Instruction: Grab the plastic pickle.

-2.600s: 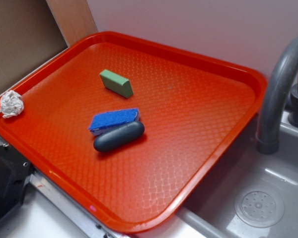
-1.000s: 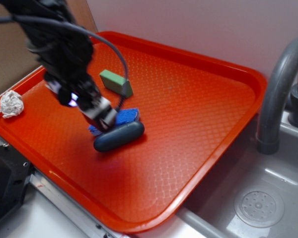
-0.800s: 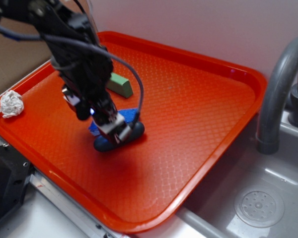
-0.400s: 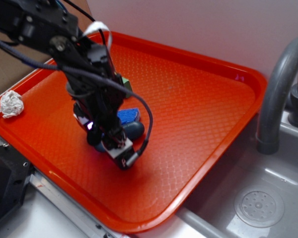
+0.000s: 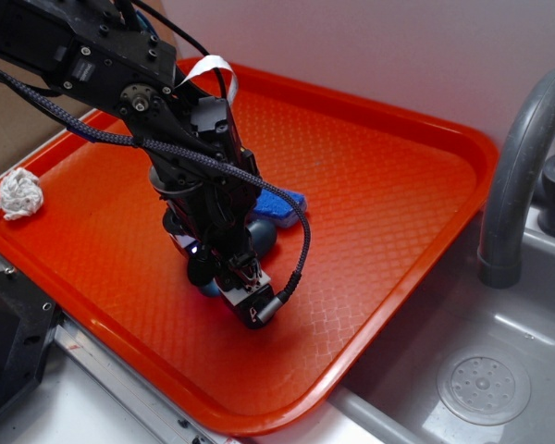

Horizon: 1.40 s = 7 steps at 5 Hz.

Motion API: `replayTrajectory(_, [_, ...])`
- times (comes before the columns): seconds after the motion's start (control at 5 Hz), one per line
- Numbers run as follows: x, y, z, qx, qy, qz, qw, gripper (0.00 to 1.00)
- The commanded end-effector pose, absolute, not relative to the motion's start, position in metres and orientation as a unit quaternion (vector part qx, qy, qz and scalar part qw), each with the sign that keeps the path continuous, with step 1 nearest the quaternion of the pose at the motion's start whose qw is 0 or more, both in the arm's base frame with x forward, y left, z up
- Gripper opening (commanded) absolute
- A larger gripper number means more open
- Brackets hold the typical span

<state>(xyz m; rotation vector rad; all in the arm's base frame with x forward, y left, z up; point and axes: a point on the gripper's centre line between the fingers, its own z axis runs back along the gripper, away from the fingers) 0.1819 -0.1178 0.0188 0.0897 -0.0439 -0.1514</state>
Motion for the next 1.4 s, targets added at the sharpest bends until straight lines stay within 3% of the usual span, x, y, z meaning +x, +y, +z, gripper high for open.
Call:
replayTrajectory(0.0, [0.177, -0.103, 0.016, 0.066, -0.005, -0.057, 0.996, 0.0])
replayTrajectory(0.2, [0.183, -0.079, 0.058, 0.06, -0.01, -0.037, 0.997, 0.0])
replayTrajectory(0.4, [0.196, -0.039, 0.104, -0.006, -0.023, -0.026, 0.999, 0.0])
replayTrajectory(0.6, [0.199, -0.005, 0.141, -0.018, -0.038, 0.015, 0.999, 0.0])
replayTrajectory(1.0, [0.197, 0.025, 0.188, -0.03, -0.066, 0.047, 0.996, 0.0])
replayTrajectory(1.2, [0.197, 0.028, 0.193, -0.048, -0.092, 0.048, 0.993, 0.0])
